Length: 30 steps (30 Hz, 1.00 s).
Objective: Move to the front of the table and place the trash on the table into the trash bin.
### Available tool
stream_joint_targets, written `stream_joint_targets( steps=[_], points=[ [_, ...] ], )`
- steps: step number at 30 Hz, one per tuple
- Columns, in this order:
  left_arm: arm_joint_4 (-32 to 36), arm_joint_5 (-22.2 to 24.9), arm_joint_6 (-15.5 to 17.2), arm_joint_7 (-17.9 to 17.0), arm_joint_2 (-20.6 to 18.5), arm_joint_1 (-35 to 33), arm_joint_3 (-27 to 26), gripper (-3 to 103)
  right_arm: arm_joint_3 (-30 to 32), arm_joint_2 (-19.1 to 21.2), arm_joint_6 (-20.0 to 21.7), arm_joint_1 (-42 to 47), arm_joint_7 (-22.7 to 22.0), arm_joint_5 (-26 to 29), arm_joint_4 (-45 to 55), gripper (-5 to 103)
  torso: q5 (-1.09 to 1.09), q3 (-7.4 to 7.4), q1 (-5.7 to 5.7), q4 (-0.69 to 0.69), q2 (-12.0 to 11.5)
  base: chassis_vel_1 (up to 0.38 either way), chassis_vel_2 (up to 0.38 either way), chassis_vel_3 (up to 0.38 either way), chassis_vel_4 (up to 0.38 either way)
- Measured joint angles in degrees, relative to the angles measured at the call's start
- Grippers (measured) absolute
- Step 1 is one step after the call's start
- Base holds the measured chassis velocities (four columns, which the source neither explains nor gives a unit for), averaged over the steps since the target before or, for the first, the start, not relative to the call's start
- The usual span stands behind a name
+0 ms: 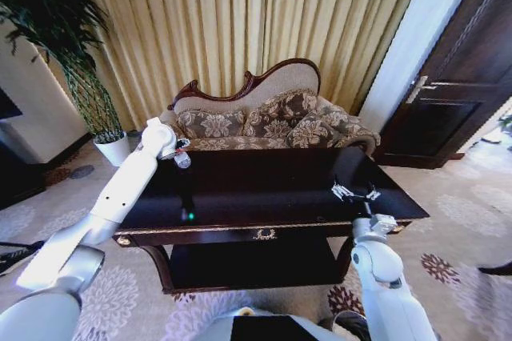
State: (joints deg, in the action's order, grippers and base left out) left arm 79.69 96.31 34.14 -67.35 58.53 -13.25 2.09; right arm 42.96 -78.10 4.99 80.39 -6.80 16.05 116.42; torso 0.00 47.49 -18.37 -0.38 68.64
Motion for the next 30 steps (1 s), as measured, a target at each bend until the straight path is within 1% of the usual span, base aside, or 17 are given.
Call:
stream_joint_targets(
  steps=[9, 23, 24, 25, 26, 28, 29, 30],
  points=[
    [-0.65, 0.76, -0.24, -0.96, 0.66, -0.68, -0.26, 100, -0.16, -0.22, -0.34, -0.2, 0.0, -0.28, -0.68, 100, 0.0, 0.0, 0.0, 0.0, 0.0, 0.0, 0.0, 0.0, 0.0],
    [1.23, 3.62, -0.1, -1.56, 0.46, -2.74, -1.25, 100, -0.25, -0.35, -0.66, -0.83, 0.0, -0.45, -1.29, 100, 0.0, 0.0, 0.0, 0.01, 0.0, 0.0, 0.0, 0.0, 0.0],
    [1.32, 3.9, -0.1, -1.7, 0.43, -2.78, -1.35, 102, -0.25, -0.4, -0.68, -0.8, 0.0, -0.5, -1.29, 100, 0.0, 0.0, 0.0, 0.0, 0.0, 0.0, 0.0, 0.0, 0.0],
    [1.45, 4.07, -0.1, -1.77, 0.33, -2.8, -1.38, 97, -0.26, -0.42, -0.69, -0.77, -0.01, -0.54, -1.29, 100, 0.0, 0.0, 0.0, 0.0, 0.0, 0.0, 0.0, 0.0, 0.0],
    [1.45, 4.07, -0.1, -1.77, 0.33, -2.8, -1.38, 97, -0.26, -0.42, -0.69, -0.77, -0.01, -0.54, -1.29, 100, 0.0, 0.0, 0.0, 0.0, 0.0, 0.0, 0.0, 0.0, 0.0],
    [1.68, 4.47, -0.12, -1.91, 0.14, -2.82, -1.46, 86, -0.24, -0.46, -0.7, -0.67, 0.0, -0.65, -1.26, 100, 0.0, 0.0, 0.0, 0.0, 0.0, 0.0, 0.0, 0.0, 0.0],
    [1.68, 4.47, -0.12, -1.91, 0.14, -2.82, -1.46, 86, -0.24, -0.46, -0.7, -0.67, 0.0, -0.65, -1.26, 100, 0.0, 0.0, 0.0, 0.0, 0.0, 0.0, 0.0, 0.0, 0.0],
    [1.83, 4.59, -0.16, -1.94, 0.05, -2.85, -1.5, 80, -0.2, -0.48, -0.71, -0.61, 0.0, -0.69, -1.25, 100, 0.0, 0.0, 0.0, 0.0, 0.0, 0.0, 0.0, 0.0, 0.0]
  ],
)
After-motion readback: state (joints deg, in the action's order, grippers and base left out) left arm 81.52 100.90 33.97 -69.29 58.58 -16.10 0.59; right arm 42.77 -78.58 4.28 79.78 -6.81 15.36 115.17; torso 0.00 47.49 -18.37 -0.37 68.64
